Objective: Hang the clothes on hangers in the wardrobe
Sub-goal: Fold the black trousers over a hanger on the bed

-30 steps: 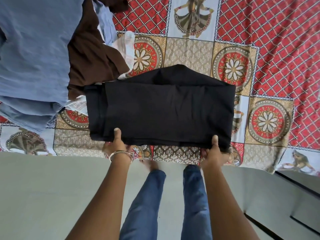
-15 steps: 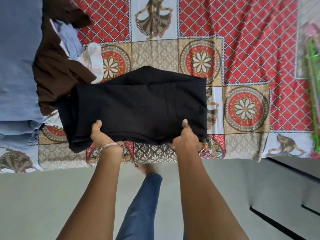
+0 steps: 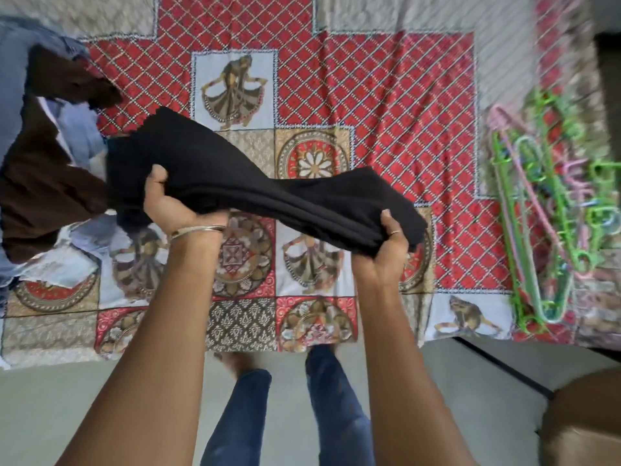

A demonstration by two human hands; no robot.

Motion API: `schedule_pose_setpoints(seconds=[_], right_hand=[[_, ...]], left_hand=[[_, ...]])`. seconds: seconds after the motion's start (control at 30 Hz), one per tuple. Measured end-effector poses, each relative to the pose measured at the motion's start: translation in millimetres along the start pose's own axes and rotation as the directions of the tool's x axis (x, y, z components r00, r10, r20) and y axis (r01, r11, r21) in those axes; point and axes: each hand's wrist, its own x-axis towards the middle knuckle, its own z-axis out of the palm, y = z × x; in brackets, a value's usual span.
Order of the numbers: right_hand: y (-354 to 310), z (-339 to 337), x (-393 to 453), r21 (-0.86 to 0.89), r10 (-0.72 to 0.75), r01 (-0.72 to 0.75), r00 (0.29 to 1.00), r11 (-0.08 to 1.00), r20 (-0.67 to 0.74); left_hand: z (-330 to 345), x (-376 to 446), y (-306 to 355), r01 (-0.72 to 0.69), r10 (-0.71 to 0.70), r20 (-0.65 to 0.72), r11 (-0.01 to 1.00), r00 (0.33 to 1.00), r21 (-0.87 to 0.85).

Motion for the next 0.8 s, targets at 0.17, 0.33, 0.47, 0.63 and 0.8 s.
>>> schedule_pose_setpoints(seconds=[0.17,0.33,0.47,0.63,0.8], right_hand=[[-98.9,24.2,10.0,-0.012,-0.201,0.203,0.973,0.979,0.109],[-117.9,-33.3,47.2,-0.18,-0.212,0.219,0.976,0.959,0.055],[-115.3,-101.3,73.9,-0.264,-0.084,0.013,0.962,0.964,-0.258],[-123.9,-129.5,100.0,-0.441,-0.153,-0.033,0.913,0.897,-0.378],[-122.9,-120.4,109.0,-0.483,-0.142,-0.101,0.886,0.87,-0.441]], left_hand=[[21.0,-8.3,-36.1,0.028,-0.039,0.144,0.997,0.989,0.077],[-23.7,-16.9,-77.6,0.191,-0.179,-0.073,0.954,0.981,0.232],[-88.5,-17.7,-116.4,0.509,-0.247,-0.532,0.748,0.81,0.427],[-128.6,-22.2,-131.4,0.503,-0.128,-0.602,0.696,0.788,0.512],[-101.5,-12.2,-138.3,0.494,-0.01,-0.581,0.54,0.814,0.682]])
